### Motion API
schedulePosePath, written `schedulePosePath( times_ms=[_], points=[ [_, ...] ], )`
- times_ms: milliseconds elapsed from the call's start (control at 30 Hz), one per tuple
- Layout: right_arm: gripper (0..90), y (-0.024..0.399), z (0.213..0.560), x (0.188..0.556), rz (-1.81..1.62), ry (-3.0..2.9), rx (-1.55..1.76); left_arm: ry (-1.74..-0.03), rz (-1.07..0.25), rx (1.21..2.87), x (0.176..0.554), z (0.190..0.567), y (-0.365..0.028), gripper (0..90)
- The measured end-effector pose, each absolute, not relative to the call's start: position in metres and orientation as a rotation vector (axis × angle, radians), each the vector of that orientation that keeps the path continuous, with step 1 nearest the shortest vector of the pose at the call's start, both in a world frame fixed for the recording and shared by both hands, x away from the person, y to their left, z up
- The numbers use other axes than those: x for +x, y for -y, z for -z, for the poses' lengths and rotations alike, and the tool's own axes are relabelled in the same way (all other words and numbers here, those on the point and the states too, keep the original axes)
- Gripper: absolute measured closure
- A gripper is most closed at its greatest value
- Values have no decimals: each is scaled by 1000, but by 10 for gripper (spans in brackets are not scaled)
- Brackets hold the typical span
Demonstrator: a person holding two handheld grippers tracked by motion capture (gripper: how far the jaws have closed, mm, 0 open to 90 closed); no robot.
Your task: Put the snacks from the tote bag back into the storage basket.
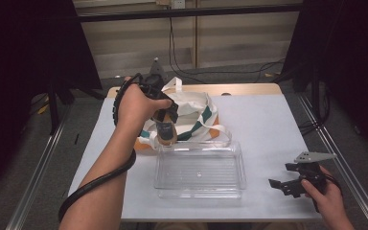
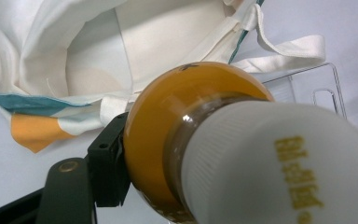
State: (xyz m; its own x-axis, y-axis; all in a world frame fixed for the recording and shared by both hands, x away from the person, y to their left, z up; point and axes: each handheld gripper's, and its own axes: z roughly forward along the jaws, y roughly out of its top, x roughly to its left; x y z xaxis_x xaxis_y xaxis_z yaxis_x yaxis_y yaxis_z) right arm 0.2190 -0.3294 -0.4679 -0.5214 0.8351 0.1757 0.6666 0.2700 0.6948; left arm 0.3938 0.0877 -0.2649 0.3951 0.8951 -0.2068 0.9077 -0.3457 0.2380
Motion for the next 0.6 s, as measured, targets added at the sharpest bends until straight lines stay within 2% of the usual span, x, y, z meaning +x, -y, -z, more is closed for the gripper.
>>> schedulePosePath(
  times_ms=[600],
  points=[
    [29, 328, 468, 217, -1096, -2314, 1402, -1561, 45, 2349, 387, 270, -86, 303]
  ],
)
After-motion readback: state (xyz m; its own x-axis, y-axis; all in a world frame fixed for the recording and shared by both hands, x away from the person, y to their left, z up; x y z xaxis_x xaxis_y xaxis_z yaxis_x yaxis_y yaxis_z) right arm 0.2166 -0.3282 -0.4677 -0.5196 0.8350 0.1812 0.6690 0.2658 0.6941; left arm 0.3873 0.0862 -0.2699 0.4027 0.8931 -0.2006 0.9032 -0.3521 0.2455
